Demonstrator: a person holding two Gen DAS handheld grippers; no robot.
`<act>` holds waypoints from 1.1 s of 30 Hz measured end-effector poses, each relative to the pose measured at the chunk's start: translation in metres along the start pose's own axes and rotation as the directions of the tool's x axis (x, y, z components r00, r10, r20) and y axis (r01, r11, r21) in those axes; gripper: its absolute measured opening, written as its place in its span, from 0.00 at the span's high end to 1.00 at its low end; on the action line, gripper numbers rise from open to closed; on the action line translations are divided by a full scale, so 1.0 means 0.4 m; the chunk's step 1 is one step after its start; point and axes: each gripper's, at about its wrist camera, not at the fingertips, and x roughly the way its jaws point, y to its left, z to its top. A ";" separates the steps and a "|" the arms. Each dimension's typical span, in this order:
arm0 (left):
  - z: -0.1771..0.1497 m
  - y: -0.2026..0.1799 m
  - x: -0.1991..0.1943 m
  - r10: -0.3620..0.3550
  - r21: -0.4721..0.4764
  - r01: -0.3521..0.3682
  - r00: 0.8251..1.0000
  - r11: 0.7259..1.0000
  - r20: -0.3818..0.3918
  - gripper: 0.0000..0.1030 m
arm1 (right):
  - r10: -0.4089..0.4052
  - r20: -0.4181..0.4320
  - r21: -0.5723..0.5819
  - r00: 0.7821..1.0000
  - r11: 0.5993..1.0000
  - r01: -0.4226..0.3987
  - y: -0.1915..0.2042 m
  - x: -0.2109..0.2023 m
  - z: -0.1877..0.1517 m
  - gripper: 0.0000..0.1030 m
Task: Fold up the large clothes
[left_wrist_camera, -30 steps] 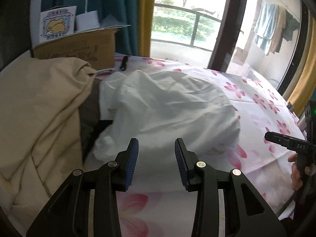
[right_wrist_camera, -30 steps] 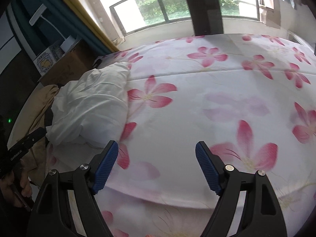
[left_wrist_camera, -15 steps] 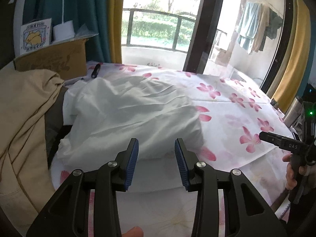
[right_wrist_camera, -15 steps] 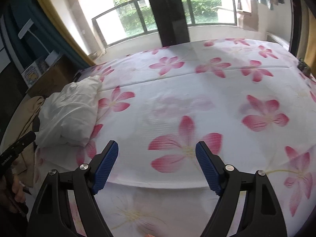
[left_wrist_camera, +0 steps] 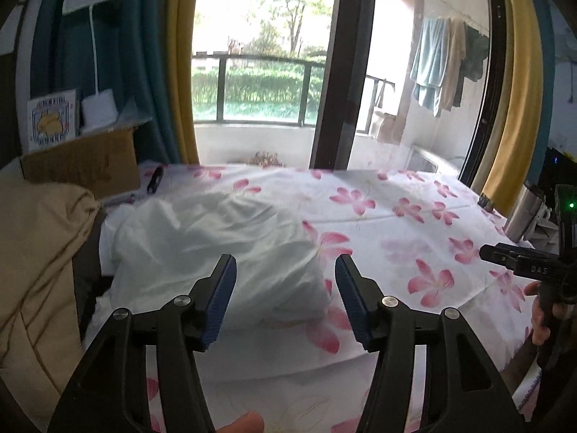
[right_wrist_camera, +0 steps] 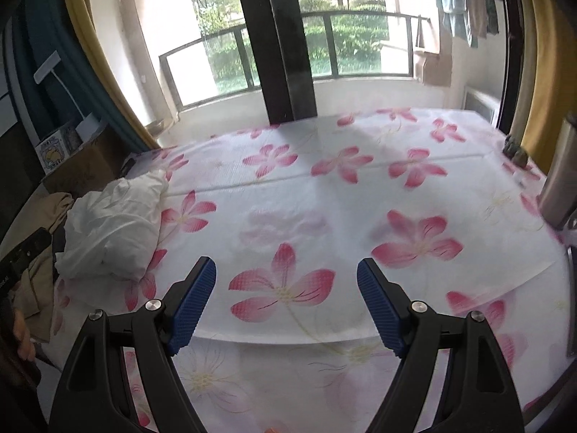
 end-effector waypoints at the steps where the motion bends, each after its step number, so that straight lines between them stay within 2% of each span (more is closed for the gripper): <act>1: 0.006 -0.006 -0.003 0.003 0.005 -0.003 1.000 1.000 0.011 0.41 | -0.004 0.013 -0.003 1.000 1.000 0.004 -0.005 -0.012 0.006 0.22; 8: 0.051 -0.040 -0.053 0.005 0.015 -0.007 0.993 1.000 0.116 0.41 | -0.029 0.078 -0.023 0.997 0.999 0.031 -0.024 -0.074 0.040 0.22; 23: 0.119 -0.092 -0.129 -0.013 0.058 -0.002 0.970 0.998 0.244 0.38 | -0.076 0.231 -0.069 0.970 0.993 0.095 -0.021 -0.209 0.112 0.21; 28: 0.136 -0.097 -0.154 -0.019 0.062 0.001 0.960 0.998 0.279 0.29 | -0.084 0.288 -0.087 0.954 0.990 0.114 -0.007 -0.251 0.134 0.19; 33: 0.149 -0.104 -0.179 0.004 0.072 -0.027 0.954 0.997 0.298 0.22 | -0.077 0.343 -0.081 0.936 0.991 0.111 0.012 -0.292 0.146 0.18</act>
